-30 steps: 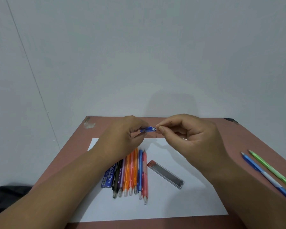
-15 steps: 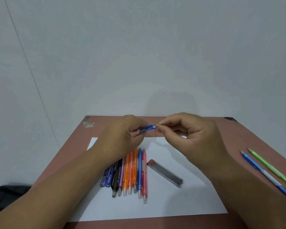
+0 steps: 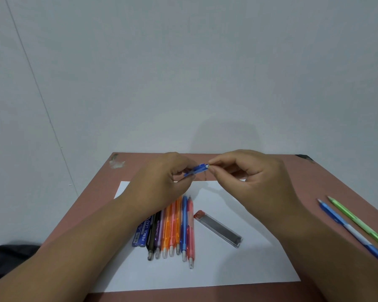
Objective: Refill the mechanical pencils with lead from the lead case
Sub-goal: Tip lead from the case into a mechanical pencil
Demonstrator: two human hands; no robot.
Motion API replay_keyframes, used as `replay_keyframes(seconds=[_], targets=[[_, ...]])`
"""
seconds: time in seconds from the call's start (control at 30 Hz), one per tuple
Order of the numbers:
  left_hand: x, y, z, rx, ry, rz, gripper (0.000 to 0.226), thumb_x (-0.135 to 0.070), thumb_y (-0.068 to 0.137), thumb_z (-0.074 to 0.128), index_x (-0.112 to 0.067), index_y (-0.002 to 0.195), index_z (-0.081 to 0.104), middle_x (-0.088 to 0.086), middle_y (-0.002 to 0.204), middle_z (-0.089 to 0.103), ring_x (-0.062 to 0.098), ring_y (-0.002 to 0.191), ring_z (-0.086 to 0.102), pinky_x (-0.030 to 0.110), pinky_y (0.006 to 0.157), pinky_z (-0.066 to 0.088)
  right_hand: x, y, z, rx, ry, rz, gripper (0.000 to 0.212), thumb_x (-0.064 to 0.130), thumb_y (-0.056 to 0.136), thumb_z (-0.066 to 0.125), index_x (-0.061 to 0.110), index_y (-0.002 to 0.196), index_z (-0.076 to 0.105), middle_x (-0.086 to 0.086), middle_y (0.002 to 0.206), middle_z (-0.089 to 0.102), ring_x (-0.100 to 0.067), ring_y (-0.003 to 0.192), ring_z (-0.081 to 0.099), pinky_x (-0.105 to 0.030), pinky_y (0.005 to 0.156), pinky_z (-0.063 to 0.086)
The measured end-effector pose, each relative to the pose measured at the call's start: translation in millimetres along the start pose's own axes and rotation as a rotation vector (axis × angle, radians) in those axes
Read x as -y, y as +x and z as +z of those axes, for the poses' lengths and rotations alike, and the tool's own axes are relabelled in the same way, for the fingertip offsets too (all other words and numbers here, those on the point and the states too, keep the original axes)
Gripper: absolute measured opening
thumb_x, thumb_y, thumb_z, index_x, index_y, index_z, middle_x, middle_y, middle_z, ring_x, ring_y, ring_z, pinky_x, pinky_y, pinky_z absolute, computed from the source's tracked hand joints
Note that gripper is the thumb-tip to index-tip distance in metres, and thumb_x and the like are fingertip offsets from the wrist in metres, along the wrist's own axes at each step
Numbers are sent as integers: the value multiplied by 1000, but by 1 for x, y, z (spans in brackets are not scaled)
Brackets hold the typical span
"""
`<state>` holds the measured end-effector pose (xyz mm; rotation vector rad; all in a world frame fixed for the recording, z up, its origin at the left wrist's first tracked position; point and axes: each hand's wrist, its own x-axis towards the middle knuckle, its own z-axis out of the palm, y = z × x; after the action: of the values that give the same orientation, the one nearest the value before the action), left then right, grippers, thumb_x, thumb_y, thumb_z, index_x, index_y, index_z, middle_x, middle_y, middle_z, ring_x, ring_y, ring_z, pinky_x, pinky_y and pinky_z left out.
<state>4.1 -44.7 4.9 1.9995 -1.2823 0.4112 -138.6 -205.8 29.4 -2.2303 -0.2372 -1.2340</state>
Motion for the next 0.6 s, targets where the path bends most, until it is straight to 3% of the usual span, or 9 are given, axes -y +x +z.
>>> replay_keyframes(seconds=[0.17,0.47,0.6], targets=[[-2,0,-1,-13,-13,14,24,-20,91,71,-32,111,72,-17,96,68,6,90,64,37,77,58,-1,0,0,10,8,61,21,6,85,79,21,99,81,11,85,76,-9,77,70,-24,67,57],[0,0,-1,-9,-27,-9,23,-24,91,70,-34,112,71,-19,96,68,5,91,64,37,78,58,0,-1,0,-6,93,102,26,6,86,78,22,107,78,9,88,75,-15,80,71,-22,71,58],[1,0,-1,-10,-27,-24,23,-24,91,70,-33,112,71,-19,96,68,3,90,65,35,79,59,4,0,-1,-48,187,129,27,13,86,76,31,107,73,11,88,73,-15,80,70,-18,72,55]])
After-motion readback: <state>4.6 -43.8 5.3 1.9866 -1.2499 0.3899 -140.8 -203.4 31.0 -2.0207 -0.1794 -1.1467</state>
